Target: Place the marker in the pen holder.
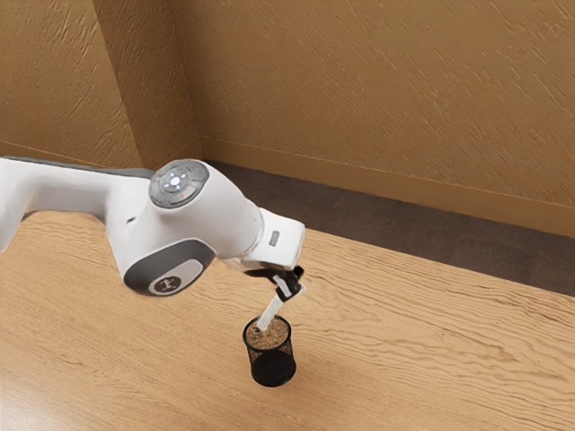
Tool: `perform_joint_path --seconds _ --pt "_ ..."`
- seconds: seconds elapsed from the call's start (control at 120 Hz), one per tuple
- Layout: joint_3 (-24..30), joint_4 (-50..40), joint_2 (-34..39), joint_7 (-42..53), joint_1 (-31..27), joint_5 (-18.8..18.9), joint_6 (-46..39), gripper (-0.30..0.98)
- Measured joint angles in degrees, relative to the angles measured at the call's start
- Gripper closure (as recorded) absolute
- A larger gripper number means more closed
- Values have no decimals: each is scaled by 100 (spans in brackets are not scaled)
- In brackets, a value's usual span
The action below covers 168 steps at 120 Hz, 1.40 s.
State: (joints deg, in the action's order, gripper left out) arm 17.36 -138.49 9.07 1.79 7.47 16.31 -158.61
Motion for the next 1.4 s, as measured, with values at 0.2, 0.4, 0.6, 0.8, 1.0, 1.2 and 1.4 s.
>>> perform_joint_path --seconds 0.2,0.4,0.6,0.8,1.0,1.2,1.4 --pt "-9 96 -365 16 -31 115 -165 79" --pt "0 -28 -388 29 -58 119 -229 77" --pt "-6 -164 -282 52 -47 94 -246 74" --pt "-2 -230 -171 80 -39 67 -250 72" --pt "-5 -226 -178 137 -33 66 -257 54" --pt "-12 -44 -152 209 -38 77 -180 29" --pt "-813 3335 -558 198 -795 -815 2752 11"
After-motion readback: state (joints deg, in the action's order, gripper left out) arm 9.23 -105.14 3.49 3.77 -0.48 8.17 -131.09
